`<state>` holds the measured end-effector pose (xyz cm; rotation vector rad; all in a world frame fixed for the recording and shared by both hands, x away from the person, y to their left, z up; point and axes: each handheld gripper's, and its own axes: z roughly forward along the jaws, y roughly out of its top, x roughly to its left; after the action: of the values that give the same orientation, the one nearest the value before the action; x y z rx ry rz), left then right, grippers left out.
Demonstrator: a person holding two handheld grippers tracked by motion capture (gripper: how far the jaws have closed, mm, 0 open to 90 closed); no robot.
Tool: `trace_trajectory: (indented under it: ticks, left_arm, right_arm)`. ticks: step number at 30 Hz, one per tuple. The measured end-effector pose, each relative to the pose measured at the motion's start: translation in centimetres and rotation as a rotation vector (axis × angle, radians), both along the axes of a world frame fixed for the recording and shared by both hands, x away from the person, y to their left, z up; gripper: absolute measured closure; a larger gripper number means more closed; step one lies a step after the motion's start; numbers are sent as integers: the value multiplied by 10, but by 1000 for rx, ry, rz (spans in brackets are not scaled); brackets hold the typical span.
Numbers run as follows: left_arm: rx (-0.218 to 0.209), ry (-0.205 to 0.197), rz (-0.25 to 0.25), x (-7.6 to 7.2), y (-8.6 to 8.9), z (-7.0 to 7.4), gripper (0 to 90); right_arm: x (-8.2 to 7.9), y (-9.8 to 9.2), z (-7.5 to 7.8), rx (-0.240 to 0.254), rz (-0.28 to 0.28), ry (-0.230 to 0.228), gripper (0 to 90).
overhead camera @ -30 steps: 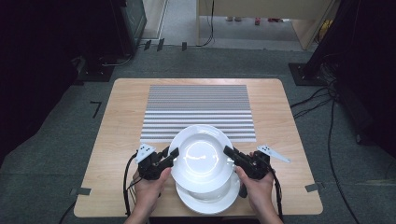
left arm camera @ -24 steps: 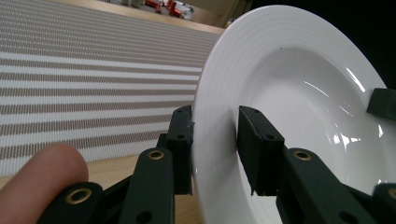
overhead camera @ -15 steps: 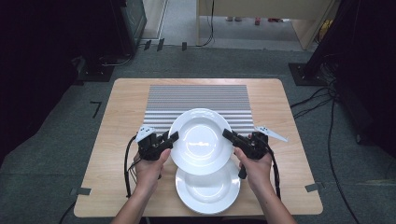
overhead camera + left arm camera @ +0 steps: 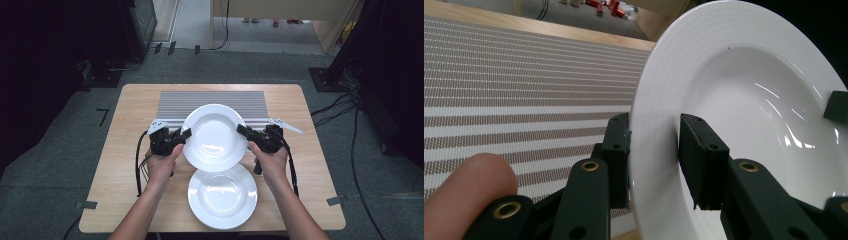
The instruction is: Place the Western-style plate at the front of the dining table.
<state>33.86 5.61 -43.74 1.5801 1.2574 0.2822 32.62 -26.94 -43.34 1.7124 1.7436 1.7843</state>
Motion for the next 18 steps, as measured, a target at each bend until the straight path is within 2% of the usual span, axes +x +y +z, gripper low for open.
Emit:
trace_trajectory:
  ticks: [6, 15, 18]
  left_arm:
    - [11, 13, 5, 20, -3, 0, 670]
    - [14, 54, 11, 48, -4, -12, 666]
    - [26, 76, 17, 63, -6, -17, 663]
  right_arm:
    - [18, -1, -3, -2, -10, 12, 783]
    - [45, 0, -11, -25, -11, 50, 782]
    - [58, 1, -16, -32, -15, 68, 781]
